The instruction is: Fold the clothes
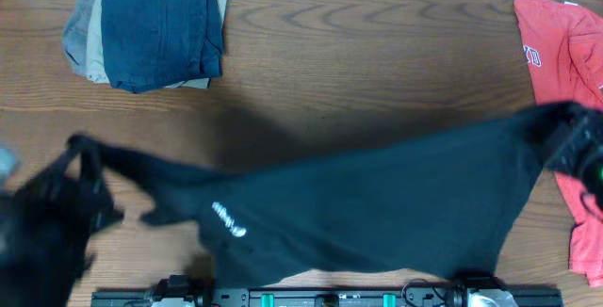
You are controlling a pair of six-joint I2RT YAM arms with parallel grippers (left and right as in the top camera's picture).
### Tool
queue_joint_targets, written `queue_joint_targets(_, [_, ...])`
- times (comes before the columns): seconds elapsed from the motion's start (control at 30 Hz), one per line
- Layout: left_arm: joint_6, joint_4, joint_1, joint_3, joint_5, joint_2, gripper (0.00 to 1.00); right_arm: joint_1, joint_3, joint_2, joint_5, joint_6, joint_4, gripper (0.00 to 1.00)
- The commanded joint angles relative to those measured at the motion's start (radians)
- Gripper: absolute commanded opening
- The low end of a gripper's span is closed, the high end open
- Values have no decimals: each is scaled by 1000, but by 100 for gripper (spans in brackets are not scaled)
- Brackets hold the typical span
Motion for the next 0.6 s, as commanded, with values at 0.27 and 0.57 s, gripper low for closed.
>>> queue_joint_targets(0.27, [10, 485, 0, -6, 183, 527, 6, -23, 1, 381, -31, -81, 480, 3])
queue_joint_targets(0.57, [94, 578, 0, 309, 235, 669, 6, -216, 360, 449, -152, -88, 486, 4])
